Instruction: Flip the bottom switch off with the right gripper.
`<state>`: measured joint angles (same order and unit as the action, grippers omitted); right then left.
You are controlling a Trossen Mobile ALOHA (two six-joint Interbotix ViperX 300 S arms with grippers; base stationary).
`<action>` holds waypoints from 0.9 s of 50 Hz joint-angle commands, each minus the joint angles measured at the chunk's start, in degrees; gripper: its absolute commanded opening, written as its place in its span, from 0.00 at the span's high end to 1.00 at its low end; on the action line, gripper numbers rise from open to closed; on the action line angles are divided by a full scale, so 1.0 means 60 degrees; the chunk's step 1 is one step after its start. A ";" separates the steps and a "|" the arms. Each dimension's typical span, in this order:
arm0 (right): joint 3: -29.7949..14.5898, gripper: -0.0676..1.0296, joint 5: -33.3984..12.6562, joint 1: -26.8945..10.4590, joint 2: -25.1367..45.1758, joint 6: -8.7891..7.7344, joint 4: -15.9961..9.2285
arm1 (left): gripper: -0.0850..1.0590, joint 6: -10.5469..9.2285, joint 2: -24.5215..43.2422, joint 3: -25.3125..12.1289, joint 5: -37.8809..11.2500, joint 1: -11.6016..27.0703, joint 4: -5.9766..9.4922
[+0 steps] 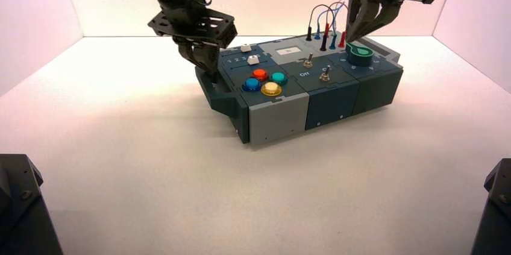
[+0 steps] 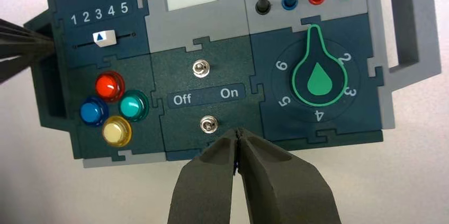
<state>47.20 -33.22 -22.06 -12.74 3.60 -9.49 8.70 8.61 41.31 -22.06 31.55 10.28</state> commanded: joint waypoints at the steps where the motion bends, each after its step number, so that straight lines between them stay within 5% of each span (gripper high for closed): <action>1: -0.0322 0.96 0.0000 -0.0205 0.0059 0.0015 -0.0103 | 0.95 0.0044 0.0234 -0.0322 -0.0322 -0.0044 -0.0029; 45: -0.0586 0.96 0.0000 -0.0366 0.1729 0.0015 -0.0220 | 0.95 0.0146 0.0410 -0.0659 -0.0381 -0.0044 -0.0073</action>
<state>45.35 -33.93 -24.08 -2.29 3.60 -10.72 9.32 10.81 38.06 -24.70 31.11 9.76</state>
